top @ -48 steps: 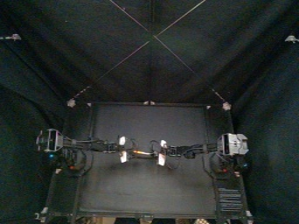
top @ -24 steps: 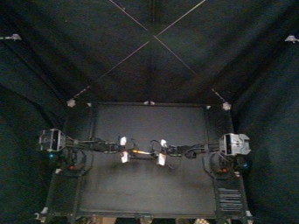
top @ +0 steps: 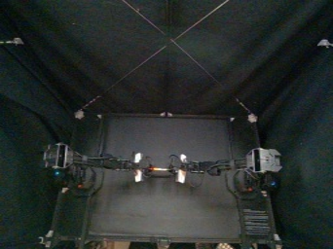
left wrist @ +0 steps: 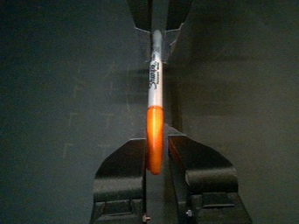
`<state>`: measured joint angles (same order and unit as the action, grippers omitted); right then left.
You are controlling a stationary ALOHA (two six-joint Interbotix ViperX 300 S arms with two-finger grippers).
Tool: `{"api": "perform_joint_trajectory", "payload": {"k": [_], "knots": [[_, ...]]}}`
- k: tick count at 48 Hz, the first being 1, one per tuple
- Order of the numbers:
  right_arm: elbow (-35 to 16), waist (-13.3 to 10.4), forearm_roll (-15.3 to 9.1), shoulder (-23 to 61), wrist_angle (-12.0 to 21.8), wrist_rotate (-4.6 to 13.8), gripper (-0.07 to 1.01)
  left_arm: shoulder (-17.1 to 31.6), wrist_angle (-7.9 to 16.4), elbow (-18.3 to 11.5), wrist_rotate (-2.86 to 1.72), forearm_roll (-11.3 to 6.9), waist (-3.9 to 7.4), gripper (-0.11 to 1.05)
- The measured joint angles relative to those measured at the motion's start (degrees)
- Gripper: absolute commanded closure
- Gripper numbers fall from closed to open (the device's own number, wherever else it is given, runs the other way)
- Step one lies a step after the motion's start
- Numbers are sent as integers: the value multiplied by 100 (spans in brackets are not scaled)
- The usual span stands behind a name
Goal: Uncap the pen
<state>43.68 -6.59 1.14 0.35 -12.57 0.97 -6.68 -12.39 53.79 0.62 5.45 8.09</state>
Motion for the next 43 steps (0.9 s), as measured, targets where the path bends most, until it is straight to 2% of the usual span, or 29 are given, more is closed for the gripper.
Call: {"api": "perform_joint_trajectory", "payload": {"k": [9, 10, 11, 13, 18, 20, 23, 32, 38, 40, 43], "knots": [[352, -26, 0, -501, -35, 18, 44, -299, -88, 114, -9, 35, 0, 50], [457, -26, 0, -571, -35, 62, 44, -343, -88, 220, -35, 26, 9, 50], [554, -35, 0, -624, 0, 62, 44, -396, -88, 352, 0, 26, 26, 50], [677, -62, 0, -694, 0, 44, 44, -466, -105, 527, -35, 26, 70, 50], [853, -105, 0, -923, -9, 44, 44, -668, -193, 668, -26, 53, 88, 50], [923, -114, 0, -1011, -18, 44, 44, -773, -220, 729, 0, 62, 88, 50], [1020, -141, 0, -1151, -53, 35, 44, -896, -264, 817, -9, 62, 88, 50], [1195, -176, 0, -1345, -202, 35, 44, -1178, -343, 976, -26, 70, 79, 50], [1266, -176, 0, -1345, -299, 26, 44, -1274, -352, 1002, -9, 70, 79, 50], [1292, -176, 0, -1345, -343, 26, 44, -1292, -352, 1011, -26, 70, 79, 50], [1336, -176, 0, -1345, -404, 26, 44, -1301, -352, 1002, -26, 70, 79, 50]]}}
